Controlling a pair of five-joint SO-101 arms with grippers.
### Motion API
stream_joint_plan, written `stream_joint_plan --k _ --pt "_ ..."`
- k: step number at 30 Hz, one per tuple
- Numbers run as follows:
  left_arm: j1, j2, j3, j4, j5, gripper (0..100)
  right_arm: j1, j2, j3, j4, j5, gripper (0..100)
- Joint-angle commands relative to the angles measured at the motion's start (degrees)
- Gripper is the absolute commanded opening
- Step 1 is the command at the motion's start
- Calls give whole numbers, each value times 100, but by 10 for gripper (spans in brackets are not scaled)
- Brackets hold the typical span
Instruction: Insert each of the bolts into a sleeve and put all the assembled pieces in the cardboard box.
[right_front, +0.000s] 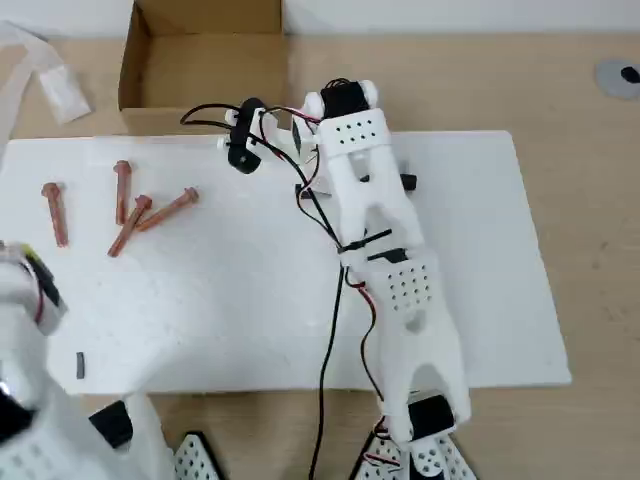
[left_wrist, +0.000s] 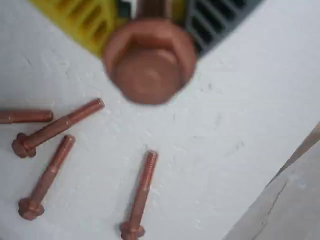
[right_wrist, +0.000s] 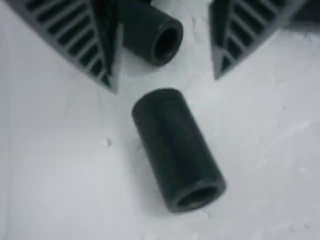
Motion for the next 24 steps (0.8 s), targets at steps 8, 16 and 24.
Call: stream_joint_plan --k 8,16,24 --pt "97 -1982 1442 -607 70 7 84 356 -295 -149 229 217" --pt "88 -2229 1635 -589 62 6 13 708 -295 -343 308 239" --pt "70 -2237 1653 -580 62 6 -277 1147 -303 -352 334 239"
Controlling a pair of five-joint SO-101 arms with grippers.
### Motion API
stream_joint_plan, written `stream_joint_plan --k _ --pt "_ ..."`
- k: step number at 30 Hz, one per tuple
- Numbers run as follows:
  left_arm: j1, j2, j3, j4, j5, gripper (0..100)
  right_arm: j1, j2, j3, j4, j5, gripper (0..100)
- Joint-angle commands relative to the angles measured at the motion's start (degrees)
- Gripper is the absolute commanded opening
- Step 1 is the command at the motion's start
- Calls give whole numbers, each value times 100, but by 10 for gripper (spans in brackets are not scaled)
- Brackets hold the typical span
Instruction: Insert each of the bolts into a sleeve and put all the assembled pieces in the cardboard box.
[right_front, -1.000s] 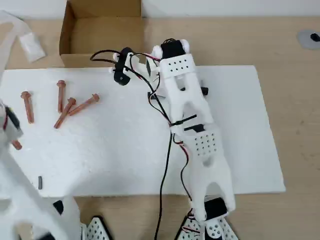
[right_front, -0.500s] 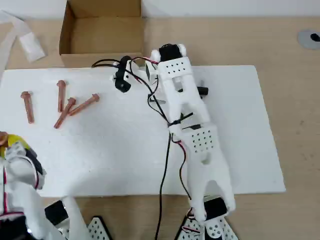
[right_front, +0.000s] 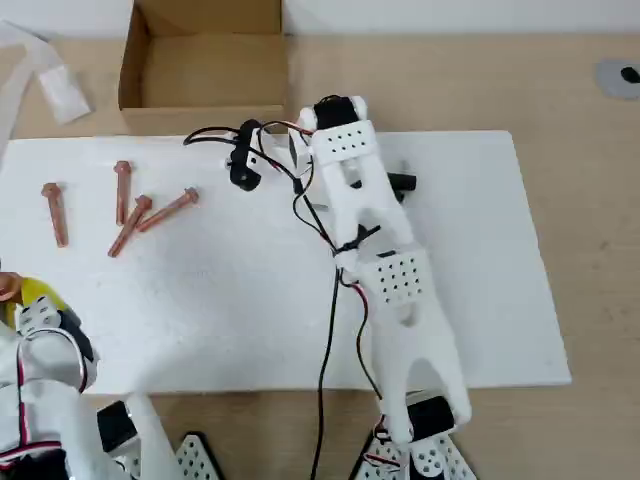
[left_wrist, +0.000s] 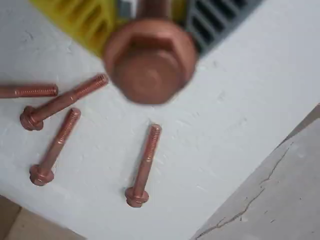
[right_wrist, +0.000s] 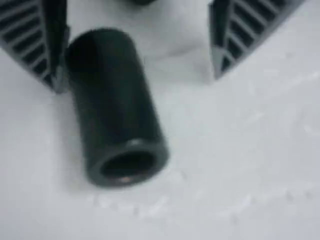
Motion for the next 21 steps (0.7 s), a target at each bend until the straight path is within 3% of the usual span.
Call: stream_joint_plan --k 1,3,9,21 --pt "62 -13 -26 -132 -9 6 -268 198 -48 -79 79 238" --pt "62 -13 -26 -132 -9 6 -321 207 -48 -79 79 217" --pt "62 -13 -26 -132 -9 6 -444 207 -48 -35 79 5" --pt "62 -13 -26 -132 -9 6 -435 198 -523 264 35 9"
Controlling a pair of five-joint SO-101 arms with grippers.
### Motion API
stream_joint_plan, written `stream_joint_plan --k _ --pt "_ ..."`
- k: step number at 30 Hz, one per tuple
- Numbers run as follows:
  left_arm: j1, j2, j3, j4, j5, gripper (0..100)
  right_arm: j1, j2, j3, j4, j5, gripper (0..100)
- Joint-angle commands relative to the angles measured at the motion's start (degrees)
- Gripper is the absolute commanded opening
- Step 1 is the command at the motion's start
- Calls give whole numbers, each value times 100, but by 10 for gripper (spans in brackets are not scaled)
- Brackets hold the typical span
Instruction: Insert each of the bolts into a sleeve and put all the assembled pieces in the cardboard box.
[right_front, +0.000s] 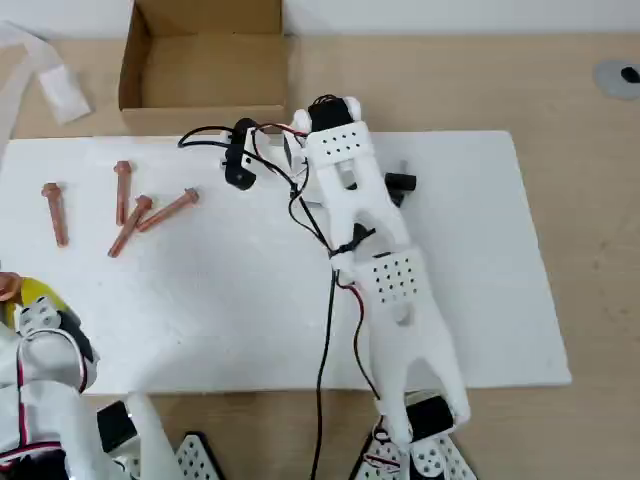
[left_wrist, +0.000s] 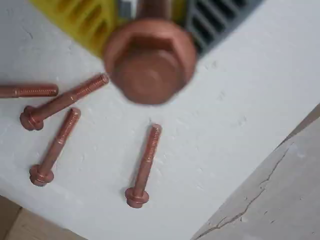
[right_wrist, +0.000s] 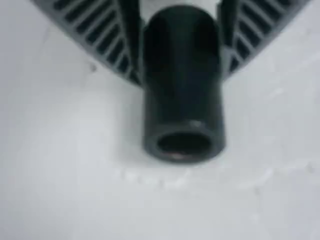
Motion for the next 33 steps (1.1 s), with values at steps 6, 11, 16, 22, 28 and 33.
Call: stream_joint_plan --k 6,11,16,22,28,33 --pt "62 13 -26 -176 0 6 -233 -180 -1736 475 -1037 9" --pt "97 22 123 -325 26 6 -242 -1218 -2105 475 -2558 9" --pt "62 -13 835 -1345 26 6 -365 -2774 -1789 484 -4800 9" --pt "105 13 1530 -2725 35 6 -936 -5262 66 484 -5486 9" --pt "809 -4 1644 -3059 44 6 -1358 -7899 3064 466 -6251 9" --pt "1873 -13 1591 -3156 607 6 -1323 -9763 5525 26 -6312 9"
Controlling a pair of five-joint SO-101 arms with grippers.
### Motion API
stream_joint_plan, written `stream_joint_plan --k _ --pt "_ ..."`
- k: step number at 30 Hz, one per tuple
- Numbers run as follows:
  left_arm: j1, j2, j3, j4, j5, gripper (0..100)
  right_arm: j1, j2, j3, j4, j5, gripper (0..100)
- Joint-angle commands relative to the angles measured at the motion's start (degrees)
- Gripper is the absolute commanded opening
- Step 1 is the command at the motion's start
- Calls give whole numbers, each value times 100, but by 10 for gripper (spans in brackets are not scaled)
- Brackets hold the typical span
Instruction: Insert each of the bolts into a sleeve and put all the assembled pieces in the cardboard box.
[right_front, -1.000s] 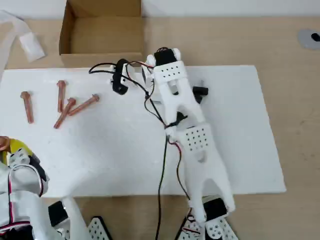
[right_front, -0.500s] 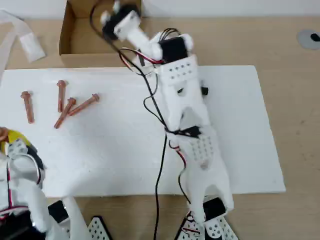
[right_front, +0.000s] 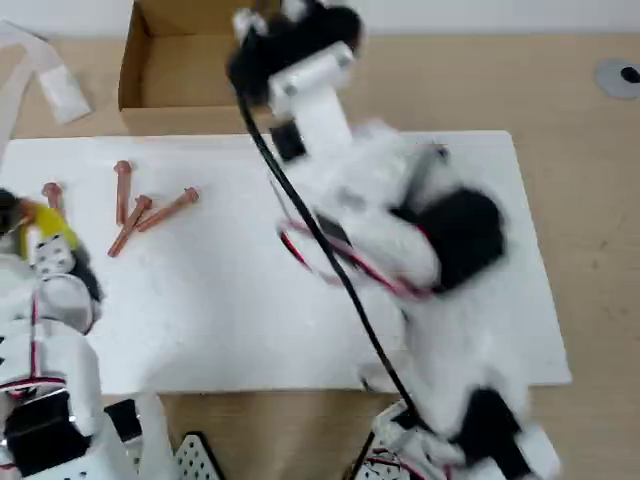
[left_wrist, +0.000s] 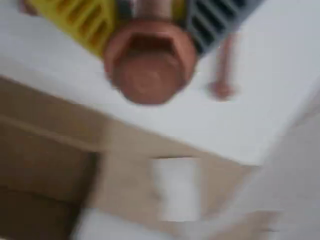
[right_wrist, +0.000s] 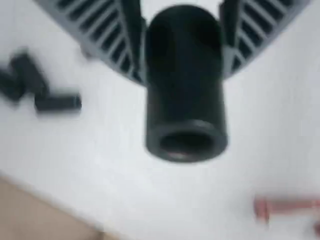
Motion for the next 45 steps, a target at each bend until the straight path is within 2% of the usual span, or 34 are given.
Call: stream_joint_plan --k 1,6,12,15,18,20,25,30,39,42,45 --pt "730 -66 -79 -290 413 6 -48 -1552 1921 -440 -79 9" --pt "1284 -66 -413 -712 730 6 -57 -3213 4734 -1855 -79 9" --pt "2470 -31 -1011 -695 730 6 -75 -5367 8207 -4369 -79 9" --pt "2927 -31 -1099 -695 747 5 -84 -6492 9613 -5538 -70 9" --pt "3305 -31 -1178 -571 1134 5 -233 -7451 10580 -6189 -62 9" --pt "3596 -31 -1204 -519 1398 5 -470 -7943 10949 -6277 -79 9" --pt "4255 -31 -1169 -536 1451 5 -1051 -8681 11468 -6242 -79 9" --pt "4862 -22 -985 -519 1433 5 -1121 -8716 11547 -6251 -88 9" --pt "4870 -13 -765 -149 1407 7 -1086 -8752 11512 -6268 -79 9" --pt "4870 -13 -765 62 1081 6 -1086 -8752 11512 -6277 -79 9" --pt "4879 -13 -765 202 1064 6 -1086 -8760 11512 -6277 -79 9"
